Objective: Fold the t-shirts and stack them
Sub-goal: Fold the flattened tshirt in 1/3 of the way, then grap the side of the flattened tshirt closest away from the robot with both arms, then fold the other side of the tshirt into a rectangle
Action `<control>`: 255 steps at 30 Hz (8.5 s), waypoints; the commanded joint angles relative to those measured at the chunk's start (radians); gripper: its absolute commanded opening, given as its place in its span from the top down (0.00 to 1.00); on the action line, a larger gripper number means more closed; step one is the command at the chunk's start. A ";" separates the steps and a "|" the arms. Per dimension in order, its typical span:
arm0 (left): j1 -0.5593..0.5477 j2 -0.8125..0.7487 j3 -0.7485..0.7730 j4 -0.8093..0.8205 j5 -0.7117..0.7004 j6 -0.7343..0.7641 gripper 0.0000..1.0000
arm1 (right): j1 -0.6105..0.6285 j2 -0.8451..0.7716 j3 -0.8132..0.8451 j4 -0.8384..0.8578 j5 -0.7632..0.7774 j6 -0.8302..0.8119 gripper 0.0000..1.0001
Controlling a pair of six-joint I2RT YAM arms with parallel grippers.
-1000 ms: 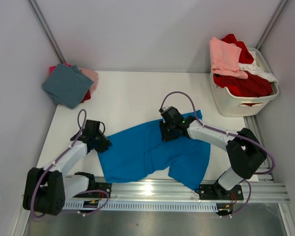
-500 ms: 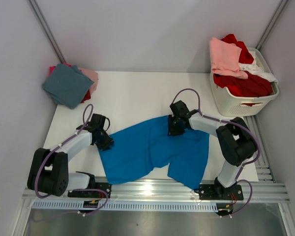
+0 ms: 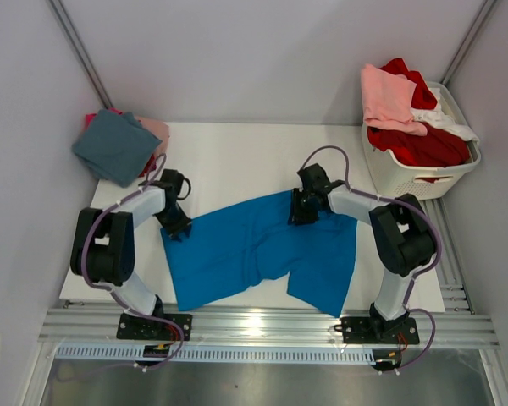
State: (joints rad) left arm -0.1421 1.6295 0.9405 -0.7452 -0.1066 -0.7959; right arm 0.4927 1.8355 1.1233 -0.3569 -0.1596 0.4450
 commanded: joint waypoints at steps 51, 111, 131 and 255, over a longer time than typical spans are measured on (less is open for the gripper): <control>-0.479 -0.517 -0.360 0.224 -0.088 -0.227 0.64 | -0.109 -0.614 -0.425 0.117 0.444 0.192 0.49; -0.216 -0.615 -0.310 -0.201 -0.217 -0.272 0.49 | -0.284 -0.774 -0.574 0.052 0.572 0.285 0.29; -0.373 -0.677 -0.405 -0.207 -0.114 -0.376 0.50 | -0.348 -0.533 -0.571 0.093 0.430 0.347 0.31; -0.264 -0.418 -0.040 0.234 -0.148 0.035 0.43 | -0.040 -0.185 0.044 0.395 0.300 -0.023 0.28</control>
State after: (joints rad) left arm -0.3531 1.2114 0.9123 -0.5270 -0.2310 -0.8001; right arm 0.4416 1.6691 1.2373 -0.0345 0.3275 0.3958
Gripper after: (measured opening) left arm 0.571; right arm 0.721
